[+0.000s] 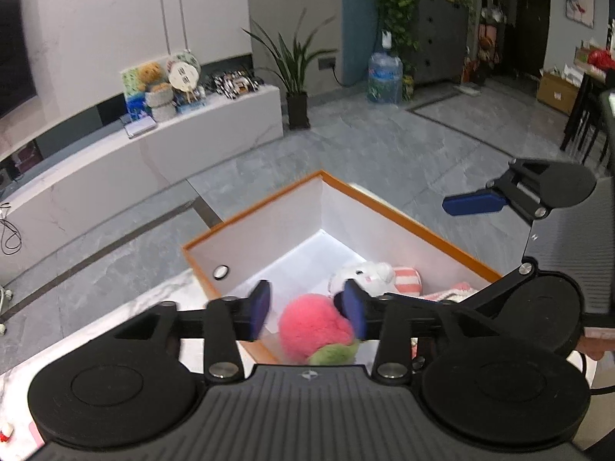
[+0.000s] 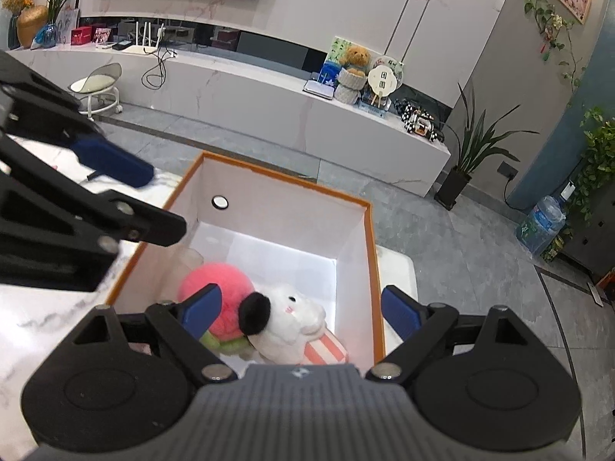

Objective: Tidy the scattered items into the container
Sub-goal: 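Move both open tools back toward the table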

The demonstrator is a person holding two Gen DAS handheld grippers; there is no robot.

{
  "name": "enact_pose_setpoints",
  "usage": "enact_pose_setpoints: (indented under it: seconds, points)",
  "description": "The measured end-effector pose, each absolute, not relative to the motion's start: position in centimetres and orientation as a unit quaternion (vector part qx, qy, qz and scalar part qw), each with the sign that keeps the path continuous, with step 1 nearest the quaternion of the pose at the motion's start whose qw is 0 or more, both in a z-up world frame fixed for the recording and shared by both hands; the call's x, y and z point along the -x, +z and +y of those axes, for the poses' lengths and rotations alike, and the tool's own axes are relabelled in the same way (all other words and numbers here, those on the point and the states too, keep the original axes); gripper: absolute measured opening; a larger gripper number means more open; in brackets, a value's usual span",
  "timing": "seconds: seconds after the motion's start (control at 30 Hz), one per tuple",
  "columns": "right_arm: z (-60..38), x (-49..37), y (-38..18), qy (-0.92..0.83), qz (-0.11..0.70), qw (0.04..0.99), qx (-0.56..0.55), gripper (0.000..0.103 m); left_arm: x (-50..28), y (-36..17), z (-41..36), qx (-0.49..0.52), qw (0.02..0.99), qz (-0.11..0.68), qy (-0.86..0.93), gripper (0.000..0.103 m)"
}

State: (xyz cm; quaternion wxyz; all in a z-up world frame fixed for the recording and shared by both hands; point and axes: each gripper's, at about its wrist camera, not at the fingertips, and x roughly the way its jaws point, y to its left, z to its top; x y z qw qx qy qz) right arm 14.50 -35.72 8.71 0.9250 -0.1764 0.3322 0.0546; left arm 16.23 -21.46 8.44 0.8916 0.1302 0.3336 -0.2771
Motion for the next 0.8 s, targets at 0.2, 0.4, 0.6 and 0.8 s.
enact_pose_setpoints:
  seconds: [0.2,0.4,0.6,0.8]
  points:
    - [-33.7,-14.3,9.5,0.061,0.314,0.932,0.172,0.091,-15.1,10.3,-17.0,-0.109,0.91,0.306,-0.258,0.062]
    - [-30.8,-14.2,10.1,0.078,0.296,0.937,0.168,0.091,-13.5,12.4,-11.5,-0.079,0.934,0.264,-0.226,0.067]
    - [-27.8,-14.1,10.7,0.102,0.276,0.941,0.168,0.091,-11.8,14.4,-6.8,-0.046,0.951,0.22,-0.212,0.072]
    - [-25.2,-13.7,11.4,0.116,0.239,0.95,0.162,0.094,-10.1,15.5,-3.6,-0.034,0.963,0.176,-0.199,0.075]
